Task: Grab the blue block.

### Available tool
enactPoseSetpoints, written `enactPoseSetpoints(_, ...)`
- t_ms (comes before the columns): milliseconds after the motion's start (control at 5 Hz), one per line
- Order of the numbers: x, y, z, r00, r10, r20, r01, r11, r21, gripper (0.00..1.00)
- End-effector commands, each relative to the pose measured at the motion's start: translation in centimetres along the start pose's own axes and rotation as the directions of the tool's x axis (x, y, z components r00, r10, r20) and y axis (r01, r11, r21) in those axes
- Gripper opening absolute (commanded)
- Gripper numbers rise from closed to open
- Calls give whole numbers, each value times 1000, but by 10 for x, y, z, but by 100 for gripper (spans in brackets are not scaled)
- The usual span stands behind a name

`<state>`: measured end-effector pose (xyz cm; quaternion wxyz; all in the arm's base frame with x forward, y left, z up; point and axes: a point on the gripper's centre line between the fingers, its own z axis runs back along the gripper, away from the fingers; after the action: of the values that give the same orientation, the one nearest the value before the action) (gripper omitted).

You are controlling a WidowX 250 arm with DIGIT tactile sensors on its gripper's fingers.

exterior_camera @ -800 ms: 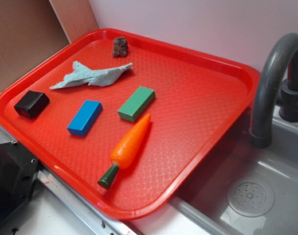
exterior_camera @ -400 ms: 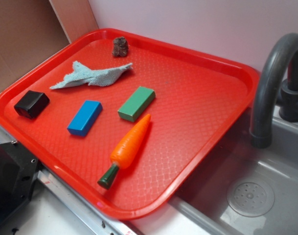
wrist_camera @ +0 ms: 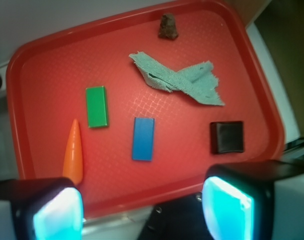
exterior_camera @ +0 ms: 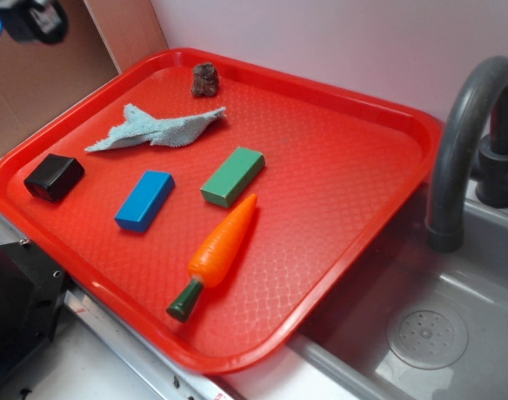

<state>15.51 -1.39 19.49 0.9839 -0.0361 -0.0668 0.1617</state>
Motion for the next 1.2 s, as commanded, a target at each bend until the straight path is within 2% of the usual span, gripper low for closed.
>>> enactPoseSetpoints(0,13,4,-37,999,25,-40,-24,999,28,100)
enactPoseSetpoints(400,18,13,-88,990,-57,-129,53,998,-27,100)
enactPoseSetpoints(800,3,8,-126,986,-54,-155,57,998,16,100)
enactPoseSetpoints(1000,-8,7,-150,978,-13,-207,21,999,36,100)
